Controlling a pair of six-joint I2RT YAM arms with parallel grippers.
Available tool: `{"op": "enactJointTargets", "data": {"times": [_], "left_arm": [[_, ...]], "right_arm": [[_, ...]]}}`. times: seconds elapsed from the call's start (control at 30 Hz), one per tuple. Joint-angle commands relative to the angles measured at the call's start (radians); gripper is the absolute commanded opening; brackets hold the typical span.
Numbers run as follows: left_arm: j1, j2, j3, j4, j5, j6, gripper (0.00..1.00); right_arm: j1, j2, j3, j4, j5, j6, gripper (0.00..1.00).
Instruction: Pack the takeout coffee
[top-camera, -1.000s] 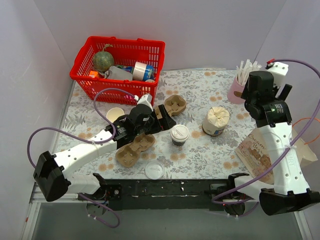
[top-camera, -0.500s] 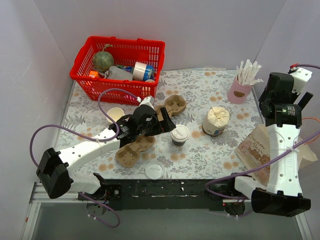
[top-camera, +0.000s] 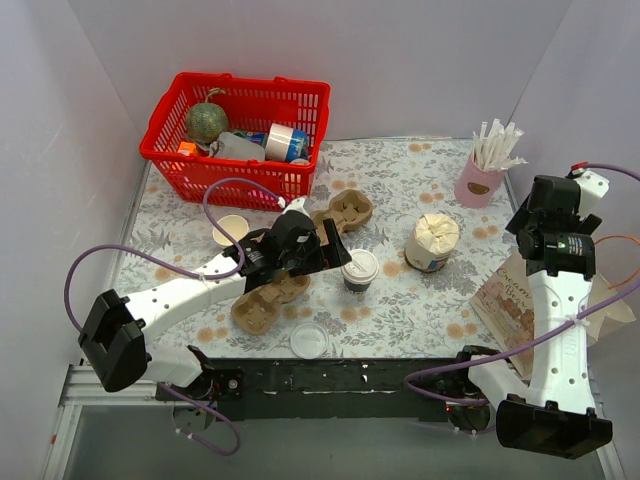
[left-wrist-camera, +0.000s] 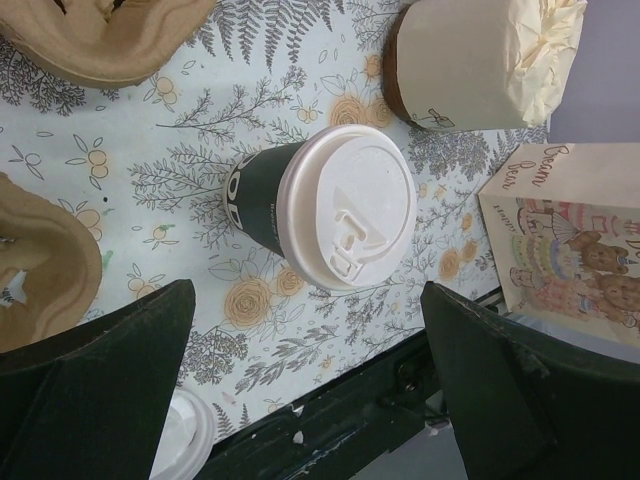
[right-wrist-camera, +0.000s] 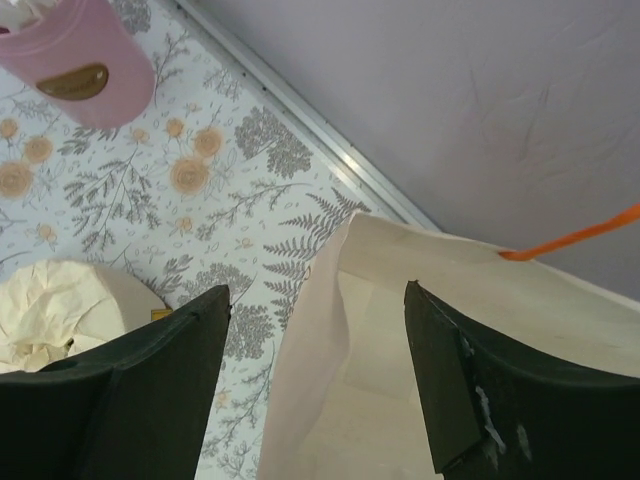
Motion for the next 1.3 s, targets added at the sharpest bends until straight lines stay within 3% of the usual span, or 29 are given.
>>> {"op": "enactJointTargets", "data": {"times": [0.0, 0.1, 0.2, 0.23, 0.33, 0.57, 0.77, 0.83, 0.9, 0.97, 1.17, 1.27], "left_arm": [[-0.002, -0.021, 0.022, -0.018, -0.003, 0.004, 0.98], [-0.002, -0.030, 0.022, -0.032, -0.015, -0.002, 0.98], [-0.002, -0.049, 0.020, -0.041, -0.040, -0.007, 0.98], [-0.002, -0.053, 0.022, -0.049, -0.047, -0.007, 0.98], [-0.002, -0.072, 0.026, -0.061, -0.058, -0.007, 0.98], [-0.002, -0.125, 0.014, -0.081, -0.090, -0.010, 0.98], [-0.002, -0.164, 0.000, -0.083, -0.096, -0.004, 0.98], [-0.002, -0.170, -0.001, -0.084, -0.101, -0.004, 0.98], [-0.002, -0.173, -0.004, -0.092, -0.107, -0.008, 0.98], [-0.002, -0.181, -0.009, -0.103, -0.119, -0.019, 0.98], [-0.002, -0.214, -0.029, -0.110, -0.138, -0.031, 0.98], [-0.002, -0.231, -0.038, -0.106, -0.142, -0.033, 0.98]], "right_arm": [[-0.003, -0.006, -0.044, 0.005, -0.064, 0.040, 0.75], [-0.005, 0.013, -0.059, 0.000, -0.067, 0.040, 0.68], [-0.005, 0.017, -0.065, 0.023, -0.089, 0.033, 0.42], [-0.005, 0.016, -0.059, 0.036, -0.106, 0.006, 0.27], [-0.005, 0.020, -0.001, 0.057, -0.104, -0.031, 0.02], [-0.002, 0.057, 0.169, 0.120, -0.216, -0.143, 0.01], [0.050, 0.100, 0.257, 0.310, -0.455, -0.282, 0.01], [0.125, 0.146, 0.297, 0.370, -0.442, -0.335, 0.01], [0.275, 0.218, 0.368, 0.396, -0.271, -0.400, 0.01], [0.313, 0.275, 0.419, 0.442, -0.227, -0.450, 0.01], [0.442, 0.379, 0.424, 0.721, -0.342, -0.609, 0.01], [0.459, 0.387, 0.361, 0.767, -0.570, -0.666, 0.01]]}}
